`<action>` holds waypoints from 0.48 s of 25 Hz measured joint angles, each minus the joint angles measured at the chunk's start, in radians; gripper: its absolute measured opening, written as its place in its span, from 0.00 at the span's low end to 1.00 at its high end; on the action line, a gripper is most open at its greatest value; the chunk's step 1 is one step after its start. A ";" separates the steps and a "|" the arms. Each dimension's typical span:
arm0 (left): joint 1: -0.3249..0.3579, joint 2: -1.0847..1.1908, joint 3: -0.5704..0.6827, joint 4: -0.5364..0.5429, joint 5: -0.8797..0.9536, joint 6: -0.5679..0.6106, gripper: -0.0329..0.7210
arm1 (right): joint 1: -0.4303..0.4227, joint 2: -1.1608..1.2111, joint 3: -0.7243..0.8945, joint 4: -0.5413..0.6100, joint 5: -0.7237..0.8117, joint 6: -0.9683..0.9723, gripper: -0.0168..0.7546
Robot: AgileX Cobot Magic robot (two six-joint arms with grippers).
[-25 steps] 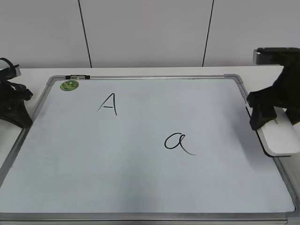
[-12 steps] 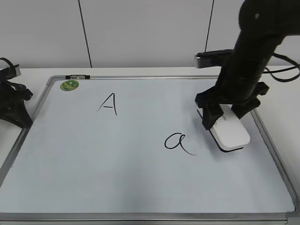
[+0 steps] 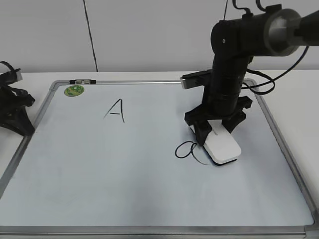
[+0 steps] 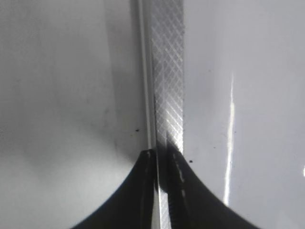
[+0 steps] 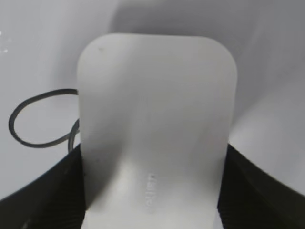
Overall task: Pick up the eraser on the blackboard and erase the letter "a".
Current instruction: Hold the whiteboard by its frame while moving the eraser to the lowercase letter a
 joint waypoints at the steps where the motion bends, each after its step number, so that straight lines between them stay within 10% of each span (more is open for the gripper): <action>1: 0.000 0.000 0.000 0.000 0.000 0.000 0.09 | 0.000 0.015 -0.010 0.000 0.002 -0.002 0.71; 12: 0.000 0.000 0.000 0.000 0.000 0.000 0.09 | 0.034 0.060 -0.057 -0.024 0.040 -0.002 0.71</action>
